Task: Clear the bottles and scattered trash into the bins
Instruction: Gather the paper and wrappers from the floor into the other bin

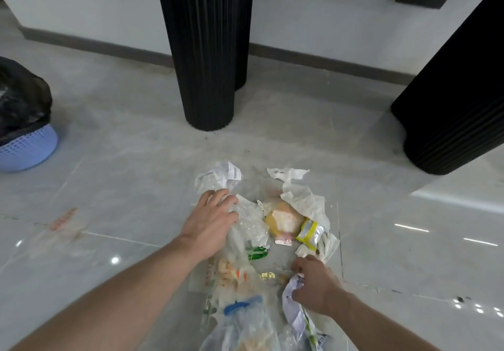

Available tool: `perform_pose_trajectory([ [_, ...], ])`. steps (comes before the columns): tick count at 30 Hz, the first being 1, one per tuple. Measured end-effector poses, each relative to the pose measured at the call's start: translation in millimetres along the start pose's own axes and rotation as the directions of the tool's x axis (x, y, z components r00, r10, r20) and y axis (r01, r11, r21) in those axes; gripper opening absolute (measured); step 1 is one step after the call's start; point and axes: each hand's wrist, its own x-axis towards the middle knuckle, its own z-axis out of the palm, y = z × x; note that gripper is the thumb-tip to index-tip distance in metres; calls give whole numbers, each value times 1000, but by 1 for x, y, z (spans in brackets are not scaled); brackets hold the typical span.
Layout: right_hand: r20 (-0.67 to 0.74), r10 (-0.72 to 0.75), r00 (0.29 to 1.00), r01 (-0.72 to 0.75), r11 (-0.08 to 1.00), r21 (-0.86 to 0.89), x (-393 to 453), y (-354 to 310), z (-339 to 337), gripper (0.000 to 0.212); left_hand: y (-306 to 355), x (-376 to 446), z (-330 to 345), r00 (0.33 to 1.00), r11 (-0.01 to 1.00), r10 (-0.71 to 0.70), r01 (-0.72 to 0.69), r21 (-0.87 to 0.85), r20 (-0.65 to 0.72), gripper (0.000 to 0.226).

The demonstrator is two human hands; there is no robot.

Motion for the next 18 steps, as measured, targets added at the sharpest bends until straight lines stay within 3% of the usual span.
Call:
perform_pose_trajectory([
  [4,18,-27,999,28,999,-27,-1,6,9,44,-5,0,-3,980,994,-44,23,-111,-196,14],
  [9,16,-2,1000,4,992,-125,-10,15,6,21,-26,0,-28,892,948,-256,157,-276,-373,9],
  [12,-15,22,1000,-23,996,-83,-14,25,-6,9,-40,-6,-40,833,920,-343,204,-335,-435,9],
  [18,-220,116,969,-82,984,158,-26,29,-40,11,-58,-32,-78,772,869,-463,297,-397,-435,5],
])
